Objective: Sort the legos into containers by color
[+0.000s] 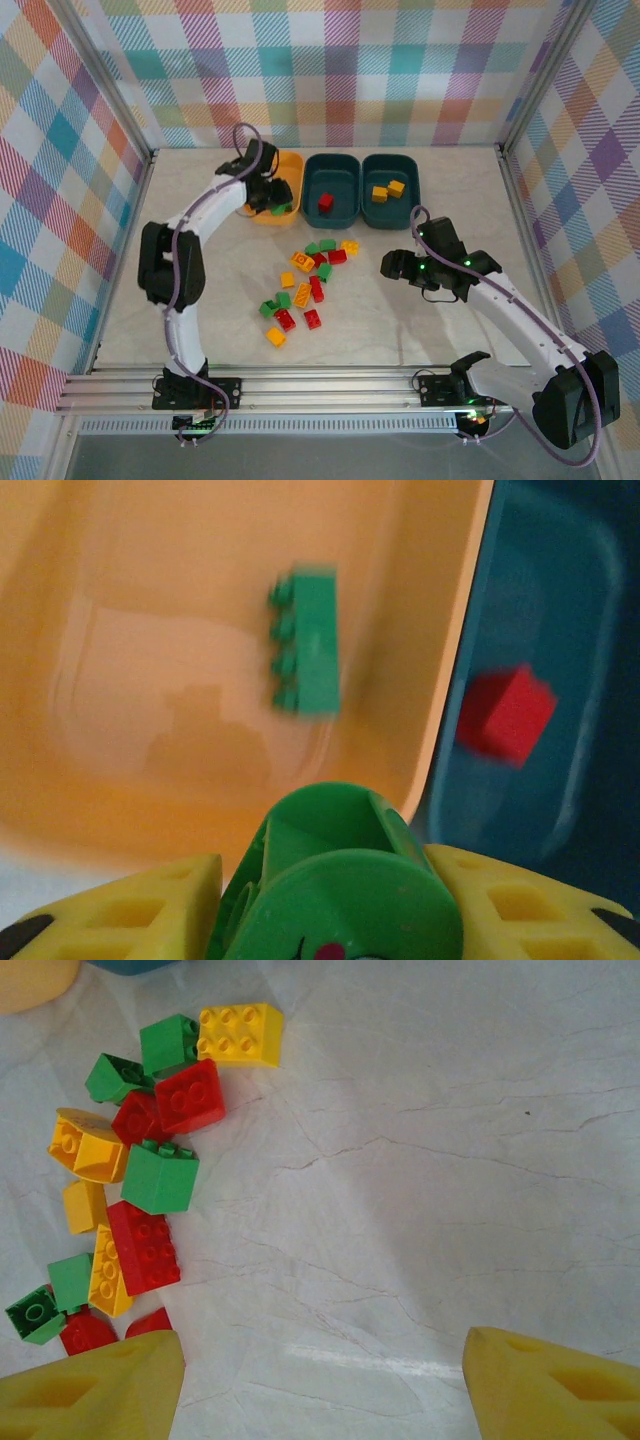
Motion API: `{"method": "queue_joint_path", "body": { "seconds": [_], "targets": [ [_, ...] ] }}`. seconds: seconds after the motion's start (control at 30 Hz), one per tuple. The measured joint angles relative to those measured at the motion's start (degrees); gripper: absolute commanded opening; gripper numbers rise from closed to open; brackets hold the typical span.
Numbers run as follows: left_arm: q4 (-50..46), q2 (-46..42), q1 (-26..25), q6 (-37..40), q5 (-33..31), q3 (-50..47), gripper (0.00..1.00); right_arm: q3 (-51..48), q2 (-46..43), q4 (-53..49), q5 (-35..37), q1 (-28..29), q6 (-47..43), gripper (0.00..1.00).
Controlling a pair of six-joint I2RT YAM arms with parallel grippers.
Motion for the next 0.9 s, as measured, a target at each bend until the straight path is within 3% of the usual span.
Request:
{"method": "queue_joint_path", "body": {
  "seconds": [0.27, 0.43, 0.57, 0.73, 0.9],
  "targets": [
    [-5.84, 16.55, 4.00, -1.73, 0.17, 21.09, 0.31, 3.34, 0.13, -2.91, 6.88, -0.02, -4.50, 0.78],
    [-7.89, 23.58, 5.46, -2.27, 1.68, 27.61, 0.36, 7.15, 4.26, -2.08, 6.64, 0.00, -5.84, 0.76],
    [-9.62, 26.69, 6.19, -2.38, 3.08, 29.38, 0.47, 8.02, 8.57, -0.52, 4.63, 0.26, -5.60, 0.76],
    [-10.40, 27.96, 6.91, -2.21, 7.19, 30.86, 0.72, 8.02, 9.42, 0.46, 2.78, 1.44, -3.48, 0.75],
    [-9.84, 27.26, 6.91, -2.12, 11.32, 30.53, 0.78, 8.02, 9.31, 1.42, 3.26, 6.73, -0.17, 0.72]
  ]
}}
